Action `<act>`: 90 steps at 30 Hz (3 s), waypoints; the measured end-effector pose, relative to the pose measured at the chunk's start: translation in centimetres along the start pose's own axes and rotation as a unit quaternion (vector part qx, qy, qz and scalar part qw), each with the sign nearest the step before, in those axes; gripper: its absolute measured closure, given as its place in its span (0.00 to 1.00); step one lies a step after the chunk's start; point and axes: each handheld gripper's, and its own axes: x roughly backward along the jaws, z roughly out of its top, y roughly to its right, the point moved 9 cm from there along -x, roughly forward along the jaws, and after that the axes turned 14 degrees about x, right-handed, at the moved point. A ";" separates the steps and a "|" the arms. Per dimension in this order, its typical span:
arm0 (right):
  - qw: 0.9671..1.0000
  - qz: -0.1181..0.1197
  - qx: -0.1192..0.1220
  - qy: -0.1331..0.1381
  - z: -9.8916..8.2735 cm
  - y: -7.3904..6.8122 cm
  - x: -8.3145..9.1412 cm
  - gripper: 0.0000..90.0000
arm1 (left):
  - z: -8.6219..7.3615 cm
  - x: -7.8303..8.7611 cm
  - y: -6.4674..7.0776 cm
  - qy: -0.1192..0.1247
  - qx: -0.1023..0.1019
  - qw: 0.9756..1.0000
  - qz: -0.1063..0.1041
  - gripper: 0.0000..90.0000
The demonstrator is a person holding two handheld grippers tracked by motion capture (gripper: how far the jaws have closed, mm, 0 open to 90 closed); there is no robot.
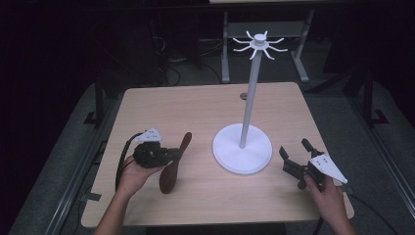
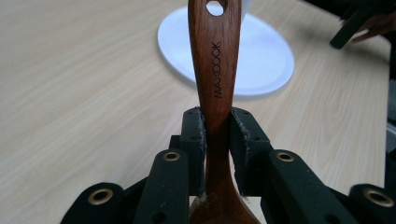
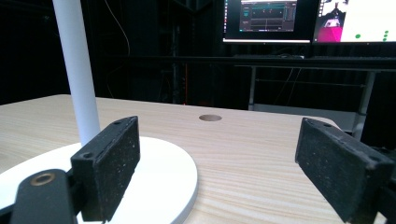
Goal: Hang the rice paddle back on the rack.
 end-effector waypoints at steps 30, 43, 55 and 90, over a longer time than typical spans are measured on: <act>1.000 0.000 -0.002 0.000 0.0 0.0 0.0 0.15 | 2.3 2.6 0.1 0.121 -0.008 0.992 -0.035 0.85; 1.000 0.000 -0.002 0.000 0.0 0.0 0.0 0.15 | 3.8 3.3 0.6 0.138 -0.014 0.989 -0.045 0.85; 1.000 0.000 -0.003 0.000 0.0 0.0 0.0 0.15 | 6.6 3.7 2.1 0.153 -0.035 0.986 -0.059 0.85; 1.000 0.000 -0.004 0.000 0.0 0.0 0.0 0.15 | 15.5 4.0 7.4 0.179 -0.107 0.973 -0.097 0.85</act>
